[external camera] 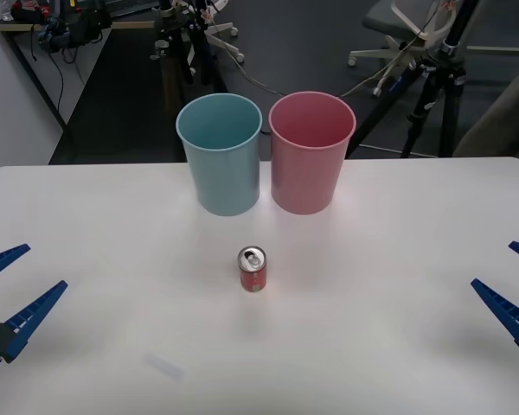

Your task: Grasp the object on the table and drop it into the matching bin: aluminum can to the light blue bin, PET bottle to the pink bin.

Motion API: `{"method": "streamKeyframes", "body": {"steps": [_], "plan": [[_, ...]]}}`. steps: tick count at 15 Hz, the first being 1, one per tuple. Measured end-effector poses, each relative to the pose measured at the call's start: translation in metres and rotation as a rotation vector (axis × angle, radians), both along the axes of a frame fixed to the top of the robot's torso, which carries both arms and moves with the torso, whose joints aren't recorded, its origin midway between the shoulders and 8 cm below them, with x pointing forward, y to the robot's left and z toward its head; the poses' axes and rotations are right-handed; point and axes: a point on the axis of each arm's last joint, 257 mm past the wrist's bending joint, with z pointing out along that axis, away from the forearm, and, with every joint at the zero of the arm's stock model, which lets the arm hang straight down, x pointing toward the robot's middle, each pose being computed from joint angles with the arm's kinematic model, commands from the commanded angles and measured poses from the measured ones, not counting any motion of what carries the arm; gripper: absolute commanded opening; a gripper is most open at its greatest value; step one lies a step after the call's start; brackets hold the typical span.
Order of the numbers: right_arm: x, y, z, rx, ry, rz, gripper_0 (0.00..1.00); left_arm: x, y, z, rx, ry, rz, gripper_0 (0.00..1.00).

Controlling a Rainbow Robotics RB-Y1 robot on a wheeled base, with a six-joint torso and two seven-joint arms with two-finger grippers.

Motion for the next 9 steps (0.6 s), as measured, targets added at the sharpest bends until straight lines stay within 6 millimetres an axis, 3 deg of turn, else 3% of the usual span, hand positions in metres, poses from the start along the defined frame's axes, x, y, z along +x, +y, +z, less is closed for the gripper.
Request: {"method": "streamKeyframes", "body": {"steps": [5,9], "plan": [[-0.004,0.002,-0.01,0.021,0.012,-0.007,1.0,0.0,0.0,0.0,0.0,0.0,0.0,1.0],[-0.014,0.019,-0.023,0.037,0.029,0.028,1.0,0.0,0.0,0.0,0.0,0.0,0.0,1.0]]}}
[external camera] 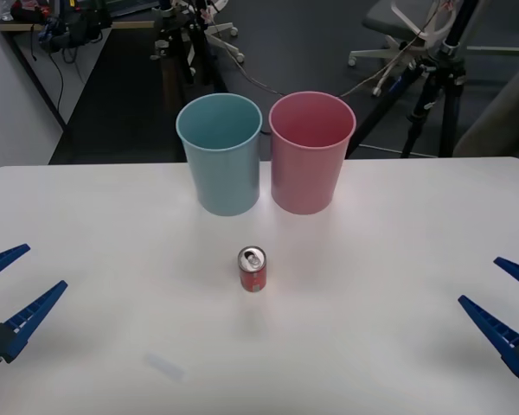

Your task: Grasp the object on the table and drop it into the matching bin: aluminum can to the light blue bin, PET bottle to the pink bin.

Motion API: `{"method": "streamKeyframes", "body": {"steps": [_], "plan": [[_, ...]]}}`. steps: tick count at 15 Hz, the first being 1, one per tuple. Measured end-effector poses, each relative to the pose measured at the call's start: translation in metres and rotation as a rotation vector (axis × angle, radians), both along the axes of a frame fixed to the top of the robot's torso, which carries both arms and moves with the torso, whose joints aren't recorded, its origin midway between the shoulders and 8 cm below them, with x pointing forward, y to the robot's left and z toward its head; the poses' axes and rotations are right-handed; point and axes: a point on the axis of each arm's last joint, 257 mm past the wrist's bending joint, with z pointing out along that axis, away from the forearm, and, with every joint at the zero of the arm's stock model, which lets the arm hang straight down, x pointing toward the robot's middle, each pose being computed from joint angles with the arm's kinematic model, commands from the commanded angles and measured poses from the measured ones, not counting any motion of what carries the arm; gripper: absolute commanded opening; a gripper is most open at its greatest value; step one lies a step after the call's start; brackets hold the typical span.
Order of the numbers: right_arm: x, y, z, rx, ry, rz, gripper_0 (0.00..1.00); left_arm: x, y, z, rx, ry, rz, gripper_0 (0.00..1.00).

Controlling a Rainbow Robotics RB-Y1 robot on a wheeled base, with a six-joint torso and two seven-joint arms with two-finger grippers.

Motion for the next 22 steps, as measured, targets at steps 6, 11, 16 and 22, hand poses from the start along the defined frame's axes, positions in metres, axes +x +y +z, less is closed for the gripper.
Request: {"method": "streamKeyframes", "body": {"steps": [6,11,16,22], "plan": [[-0.01,0.048,-0.025,-0.068,-0.06,0.067,1.0,0.0,0.0,0.0,0.0,0.0,0.0,1.0],[-0.009,0.103,-0.051,-0.118,-0.088,0.123,1.0,0.0,0.0,0.0,0.0,0.0,0.0,1.0],[0.006,0.161,-0.076,-0.15,-0.062,0.153,1.0,0.0,0.0,0.0,0.0,0.0,0.0,1.0],[0.039,0.221,-0.093,-0.172,-0.05,0.122,1.0,0.0,0.0,0.0,0.0,0.0,0.0,1.0]]}}
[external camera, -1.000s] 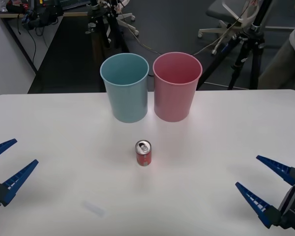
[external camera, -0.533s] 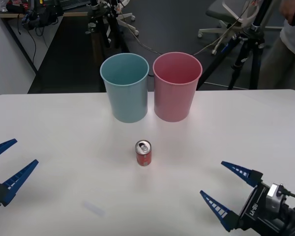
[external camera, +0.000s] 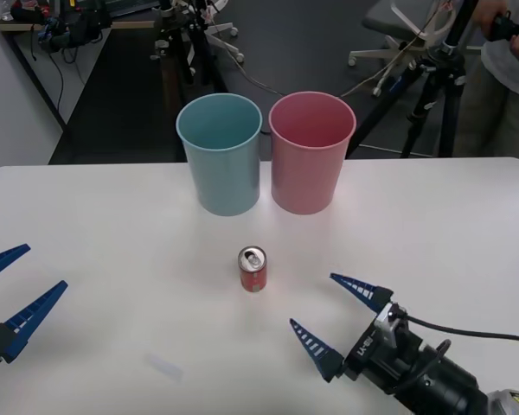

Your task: Grasp the object on the table and drop it into the matching bin: aluminum can to the light blue bin, PET bottle to the pink bin.

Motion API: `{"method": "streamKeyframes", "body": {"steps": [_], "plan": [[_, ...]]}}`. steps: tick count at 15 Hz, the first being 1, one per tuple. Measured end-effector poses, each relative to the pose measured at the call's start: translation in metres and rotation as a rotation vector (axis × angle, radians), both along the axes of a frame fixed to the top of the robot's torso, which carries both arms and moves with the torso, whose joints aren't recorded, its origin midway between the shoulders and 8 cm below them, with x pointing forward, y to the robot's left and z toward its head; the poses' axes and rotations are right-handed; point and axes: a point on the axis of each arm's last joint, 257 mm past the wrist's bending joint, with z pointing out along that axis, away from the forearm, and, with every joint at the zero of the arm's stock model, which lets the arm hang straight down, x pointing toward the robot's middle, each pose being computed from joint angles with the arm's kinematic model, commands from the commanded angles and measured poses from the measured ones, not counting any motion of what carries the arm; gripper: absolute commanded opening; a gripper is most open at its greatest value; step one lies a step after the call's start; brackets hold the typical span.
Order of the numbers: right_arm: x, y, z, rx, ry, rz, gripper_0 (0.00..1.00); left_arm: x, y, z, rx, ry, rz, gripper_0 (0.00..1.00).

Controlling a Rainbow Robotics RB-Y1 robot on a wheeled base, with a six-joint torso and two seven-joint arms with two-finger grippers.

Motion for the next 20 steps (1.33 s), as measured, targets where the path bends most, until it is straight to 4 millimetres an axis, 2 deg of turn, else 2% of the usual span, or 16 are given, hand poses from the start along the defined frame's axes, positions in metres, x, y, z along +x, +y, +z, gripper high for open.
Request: {"method": "streamKeyframes", "body": {"steps": [3,7,15,20], "plan": [[0.013,0.025,-0.009,0.015,0.005,0.02,1.0,0.0,0.0,0.0,0.0,0.0,0.0,1.0],[0.023,0.047,-0.019,0.013,0.006,0.03,1.0,0.0,0.0,0.0,0.0,0.0,0.0,1.0],[0.049,0.063,-0.027,-0.058,-0.003,-0.047,1.0,0.0,0.0,0.0,0.0,0.0,0.0,1.0],[0.063,0.074,-0.023,-0.068,-0.003,-0.087,1.0,0.0,0.0,0.0,0.0,0.0,0.0,1.0]]}}
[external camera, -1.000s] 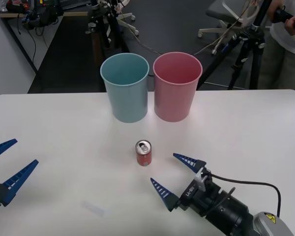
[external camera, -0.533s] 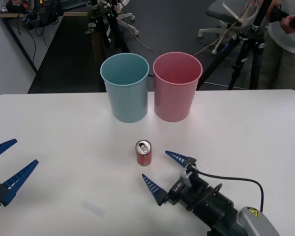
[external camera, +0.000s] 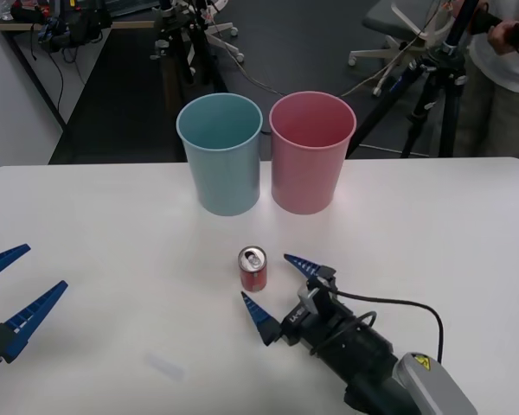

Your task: Grasp the object on the table and drop it into the matching bin: aluminum can to the light blue bin, PET bottle to the pink bin.

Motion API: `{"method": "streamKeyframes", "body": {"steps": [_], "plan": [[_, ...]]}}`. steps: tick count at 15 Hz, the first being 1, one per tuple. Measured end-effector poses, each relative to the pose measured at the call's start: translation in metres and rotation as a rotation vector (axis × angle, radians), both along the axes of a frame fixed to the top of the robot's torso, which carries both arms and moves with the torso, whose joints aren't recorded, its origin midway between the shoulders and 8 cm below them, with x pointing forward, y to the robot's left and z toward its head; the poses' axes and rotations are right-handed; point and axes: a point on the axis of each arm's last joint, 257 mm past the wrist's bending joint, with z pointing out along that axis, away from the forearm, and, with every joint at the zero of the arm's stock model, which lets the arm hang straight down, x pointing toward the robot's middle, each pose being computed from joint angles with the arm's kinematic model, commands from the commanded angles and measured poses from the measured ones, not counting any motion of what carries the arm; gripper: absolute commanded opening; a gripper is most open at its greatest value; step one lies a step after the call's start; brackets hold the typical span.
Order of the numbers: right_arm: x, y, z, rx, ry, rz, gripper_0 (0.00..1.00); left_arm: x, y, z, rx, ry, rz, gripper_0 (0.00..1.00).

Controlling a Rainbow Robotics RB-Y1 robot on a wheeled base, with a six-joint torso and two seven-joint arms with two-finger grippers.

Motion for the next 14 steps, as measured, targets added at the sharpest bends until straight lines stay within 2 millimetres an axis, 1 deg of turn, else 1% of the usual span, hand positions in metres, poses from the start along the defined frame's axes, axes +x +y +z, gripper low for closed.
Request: {"method": "streamKeyframes", "body": {"steps": [6,11,14], "plan": [[0.012,0.009,0.001,-0.009,0.012,-0.052,1.0,0.0,0.0,0.0,0.0,0.0,0.0,1.0],[0.018,0.017,-0.001,-0.021,0.024,-0.07,1.0,0.0,0.0,0.0,0.0,0.0,0.0,1.0],[0.026,0.034,-0.012,-0.011,0.054,-0.032,1.0,0.0,0.0,0.0,0.0,0.0,0.0,1.0]]}}
